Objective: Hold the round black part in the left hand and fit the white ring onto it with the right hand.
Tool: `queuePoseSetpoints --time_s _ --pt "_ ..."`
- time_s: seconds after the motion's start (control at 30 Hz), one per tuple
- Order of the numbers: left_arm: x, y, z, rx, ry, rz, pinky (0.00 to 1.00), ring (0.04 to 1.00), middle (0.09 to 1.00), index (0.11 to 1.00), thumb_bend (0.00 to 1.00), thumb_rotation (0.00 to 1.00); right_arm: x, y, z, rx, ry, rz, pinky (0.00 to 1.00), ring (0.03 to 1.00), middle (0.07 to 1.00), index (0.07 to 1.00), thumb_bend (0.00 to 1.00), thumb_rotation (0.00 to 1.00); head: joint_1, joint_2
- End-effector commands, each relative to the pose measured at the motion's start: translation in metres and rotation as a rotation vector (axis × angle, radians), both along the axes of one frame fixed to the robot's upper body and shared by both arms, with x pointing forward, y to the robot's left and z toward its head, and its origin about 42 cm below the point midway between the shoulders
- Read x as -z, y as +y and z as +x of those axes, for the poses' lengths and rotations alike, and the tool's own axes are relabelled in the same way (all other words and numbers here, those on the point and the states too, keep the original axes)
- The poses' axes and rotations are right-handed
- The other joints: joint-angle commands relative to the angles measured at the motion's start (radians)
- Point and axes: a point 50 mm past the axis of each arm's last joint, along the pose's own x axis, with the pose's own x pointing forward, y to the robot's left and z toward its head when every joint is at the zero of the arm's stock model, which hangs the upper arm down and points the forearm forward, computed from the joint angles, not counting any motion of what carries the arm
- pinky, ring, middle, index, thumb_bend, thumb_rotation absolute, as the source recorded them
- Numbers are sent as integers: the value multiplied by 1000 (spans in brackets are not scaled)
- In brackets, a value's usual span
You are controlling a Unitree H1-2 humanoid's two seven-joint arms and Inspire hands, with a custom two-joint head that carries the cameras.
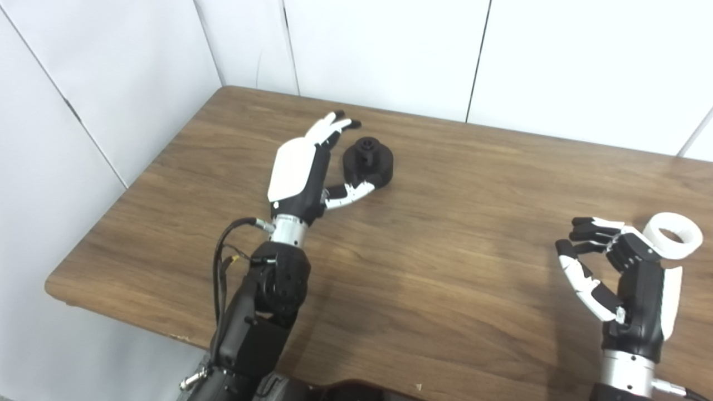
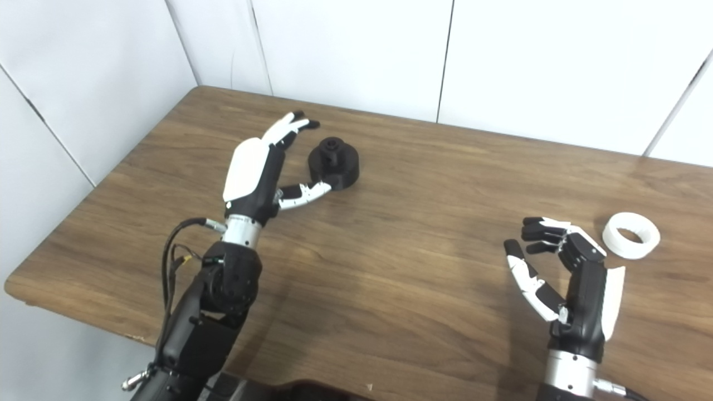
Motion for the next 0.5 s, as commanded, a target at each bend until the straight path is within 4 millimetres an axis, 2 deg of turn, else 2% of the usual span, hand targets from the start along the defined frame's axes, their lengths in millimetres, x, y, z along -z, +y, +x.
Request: queuePoseSetpoints --time_s 0.0,0.13,0.33,0.47 --pt "-26 8 11 -28 -66 52 895 998 998 887 760 406 28 -14 -11 18 89 -42 445 546 609 496 500 141 1 1" --pt "-30 14 18 -54 -26 88 993 1000 1000 924 874 468 28 -15 -11 15 93 -38 440 541 606 496 500 140 1 1" --pt "-31 23 28 -77 23 145 985 1000 1000 941 982 497 28 -15 -11 20 92 -41 449 545 605 496 500 141 -4 0" --pt "-30 27 34 -77 66 176 995 1000 1000 942 1000 508 28 -15 -12 22 92 -45 449 547 608 496 500 143 -6 0"
